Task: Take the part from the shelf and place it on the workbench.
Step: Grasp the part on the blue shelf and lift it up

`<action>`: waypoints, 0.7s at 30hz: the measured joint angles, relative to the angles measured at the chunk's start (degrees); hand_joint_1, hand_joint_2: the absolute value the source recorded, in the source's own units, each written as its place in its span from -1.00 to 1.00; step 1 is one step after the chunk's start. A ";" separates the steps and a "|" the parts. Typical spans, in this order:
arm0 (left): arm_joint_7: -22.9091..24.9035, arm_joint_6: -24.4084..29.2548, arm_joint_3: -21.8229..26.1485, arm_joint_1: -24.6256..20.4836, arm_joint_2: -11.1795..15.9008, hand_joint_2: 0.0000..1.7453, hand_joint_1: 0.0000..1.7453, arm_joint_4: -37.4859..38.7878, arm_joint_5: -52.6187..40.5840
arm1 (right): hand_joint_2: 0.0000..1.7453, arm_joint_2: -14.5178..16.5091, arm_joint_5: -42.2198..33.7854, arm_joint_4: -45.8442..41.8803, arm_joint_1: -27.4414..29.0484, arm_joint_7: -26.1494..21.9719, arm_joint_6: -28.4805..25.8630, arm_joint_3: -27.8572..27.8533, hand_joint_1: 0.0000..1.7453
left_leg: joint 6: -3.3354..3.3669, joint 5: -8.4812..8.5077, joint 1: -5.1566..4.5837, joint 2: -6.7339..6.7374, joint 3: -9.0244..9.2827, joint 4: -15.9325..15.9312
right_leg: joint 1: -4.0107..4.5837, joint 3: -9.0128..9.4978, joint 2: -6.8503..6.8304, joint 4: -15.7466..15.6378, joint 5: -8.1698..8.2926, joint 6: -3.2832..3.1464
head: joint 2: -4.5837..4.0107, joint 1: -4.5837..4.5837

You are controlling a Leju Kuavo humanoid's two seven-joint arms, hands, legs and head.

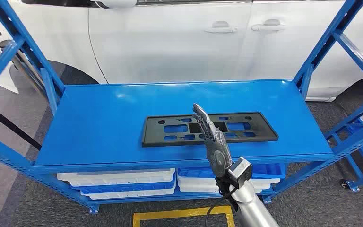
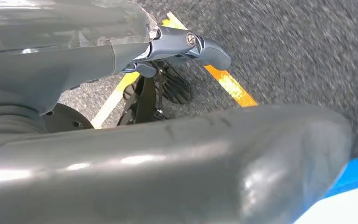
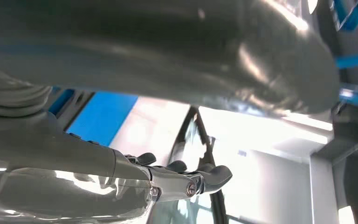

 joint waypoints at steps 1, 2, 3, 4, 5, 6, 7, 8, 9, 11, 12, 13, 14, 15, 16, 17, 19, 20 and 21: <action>-0.07 0.00 -0.01 -0.02 0.00 -1.00 -1.00 0.00 0.01 | -1.00 -0.02 0.44 0.28 0.00 0.01 -0.49 -0.08 -1.00 | -0.11 -0.05 0.01 0.23 0.15 -0.12 | 0.03 -0.01 0.23 -0.04 -0.05 -0.11 | 0.00 0.00; -0.15 -0.01 -0.01 -0.07 0.01 -1.00 -1.00 0.00 0.01 | -1.00 -0.02 0.88 0.60 -0.01 0.02 -0.94 -0.19 -1.00 | -0.29 -0.17 -0.06 0.41 0.37 -0.20 | -0.11 0.13 0.43 -0.24 -0.04 -0.23 | 0.00 0.00; -0.27 -0.02 -0.02 -0.14 0.00 -1.00 -1.00 0.00 0.01 | -1.00 -0.04 1.69 1.18 -0.04 0.03 -1.73 -0.34 -1.00 | -0.58 -0.45 -0.05 0.54 0.64 -0.08 | -0.28 0.42 0.79 -0.59 -0.06 -0.44 | 0.00 0.01; -0.36 -0.03 -0.04 -0.16 -0.02 -1.00 -1.00 0.01 0.01 | -1.00 -0.05 2.52 1.83 -0.14 0.03 -2.49 -0.47 -1.00 | -0.84 -1.11 -0.04 0.41 0.48 0.86 | -0.49 0.79 1.03 -0.93 -0.11 -0.71 | 0.00 0.01; -0.42 -0.04 -0.05 -0.18 -0.03 -1.00 -1.00 0.02 0.01 | -1.00 -0.05 3.29 2.48 -0.23 0.03 -3.16 -0.57 -1.00 | -1.09 -2.26 0.01 0.11 -0.42 3.05 | -0.71 1.21 1.17 -1.25 -0.16 -0.96 | 0.00 0.01; -0.42 -0.04 -0.06 -0.17 -0.05 -1.00 -1.00 0.03 0.00 | -1.00 -0.07 4.16 3.10 -0.29 0.03 -3.90 -0.59 -1.00 | -1.27 -3.77 0.15 -0.31 -2.18 6.49 | -0.77 1.53 1.23 -1.39 -0.31 -1.19 | 0.00 0.01; -0.43 -0.01 -0.07 -0.15 -0.05 -1.00 -1.00 0.04 0.00 | -1.00 -0.09 5.28 3.69 -0.34 0.03 -4.87 -0.61 -1.00 | -1.45 -5.33 0.24 -0.54 -4.52 10.57 | -0.77 1.73 1.31 -1.40 -0.52 -1.37 | 0.00 0.01; -0.46 0.02 -0.07 -0.12 -0.05 -1.00 -1.00 0.04 0.00 | -1.00 -0.12 6.61 4.23 -0.34 0.03 -6.00 -0.60 -1.00 | -1.63 -6.29 0.33 -0.67 -6.82 14.15 | -0.76 1.92 1.44 -1.38 -0.72 -1.44 | 0.00 0.00; -0.51 0.07 -0.07 -0.08 -0.04 -1.00 -1.00 0.04 0.00 | -1.00 -0.17 8.28 4.74 -0.33 0.04 -7.37 -0.57 -1.00 | -1.77 -6.15 0.41 -0.71 -8.44 16.11 | -0.76 2.17 1.61 -1.35 -0.97 -1.45 | 0.00 0.00; -0.61 0.25 -0.08 0.07 -0.04 -1.00 -1.00 0.06 0.00 | -1.00 -0.31 12.22 5.60 -0.34 0.15 -10.50 -0.43 -1.00 | -1.81 -2.54 0.53 -0.71 -8.55 13.49 | -0.80 2.89 1.99 -1.28 -1.55 -1.28 | 0.00 0.00; -0.64 0.37 -0.09 0.12 -0.02 -1.00 -1.00 0.08 0.00 | -1.00 -0.39 14.47 5.94 -0.35 0.32 -12.19 -0.29 -1.00 | -1.69 0.26 0.56 -0.70 -7.30 9.56 | -0.82 3.34 2.12 -1.23 -1.92 -1.13 | 0.00 0.00; -0.64 0.49 -0.09 0.16 0.00 -1.00 -1.00 0.14 0.00 | -1.00 -0.48 16.76 6.21 -0.37 0.57 -13.88 -0.12 -1.00 | -1.50 2.28 0.48 -0.70 -5.86 5.75 | -0.71 3.69 2.21 -1.12 -2.30 -0.89 | 0.00 0.01; -0.66 0.60 -0.09 0.13 0.02 -1.00 -1.00 0.20 0.00 | -1.00 -0.57 19.03 6.42 -0.38 0.89 -15.49 0.11 -1.00 | -1.21 3.56 0.40 -0.72 -4.75 2.85 | -0.61 3.89 2.27 -1.01 -2.61 -0.62 | 0.00 0.01; -0.67 0.67 -0.09 0.10 0.04 -1.00 -1.00 0.26 0.00 | -1.00 -0.69 21.01 6.62 -0.39 1.17 -16.86 0.36 -1.00 | -0.91 4.01 0.31 -0.75 -4.12 1.18 | -0.52 3.96 2.30 -0.93 -2.84 -0.35 | 0.00 0.01; -0.68 0.70 -0.09 0.07 0.04 -1.00 -1.00 0.30 0.00 | -1.00 -0.82 22.79 6.78 -0.39 1.48 -17.98 0.63 -1.00 | -0.58 3.73 0.20 -0.81 -3.96 0.79 | -0.45 3.96 2.31 -0.90 -2.96 -0.08 | 0.00 0.01; -0.69 0.72 -0.09 0.03 0.04 -1.00 -1.00 0.31 0.00 | -1.00 -0.95 24.29 6.91 -0.38 1.79 -18.87 0.86 -1.00 | -0.22 3.70 0.25 -0.87 -3.96 0.62 | -0.46 3.98 2.29 -0.95 -3.05 0.19 | 0.00 0.01; -0.70 0.67 -0.09 -0.01 0.03 -1.00 -1.00 0.31 0.00 | -1.00 -1.31 26.70 7.07 -0.37 2.46 -20.15 1.15 -1.00 | 0.45 3.70 0.43 -0.93 -3.72 0.22 | -0.62 3.81 2.33 -0.19 -3.81 0.81 | 0.00 0.01; -0.70 0.64 -0.09 -0.03 0.02 -1.00 -1.00 0.31 0.01 | -1.00 -1.56 27.71 7.14 -0.35 2.87 -20.69 1.20 -1.00 | 0.77 3.71 0.54 -0.94 -3.57 0.02 | -0.70 2.99 2.40 1.61 -4.91 1.12 | 0.00 0.01; -0.70 0.62 -0.09 -0.04 0.02 -1.00 -1.00 0.31 0.01 | -1.00 -1.83 28.61 7.23 -0.27 3.25 -21.14 1.22 -1.00 | 1.00 3.68 0.58 -0.92 -3.46 -0.08 | -0.86 1.60 2.47 4.41 -6.40 1.37 | 0.00 0.01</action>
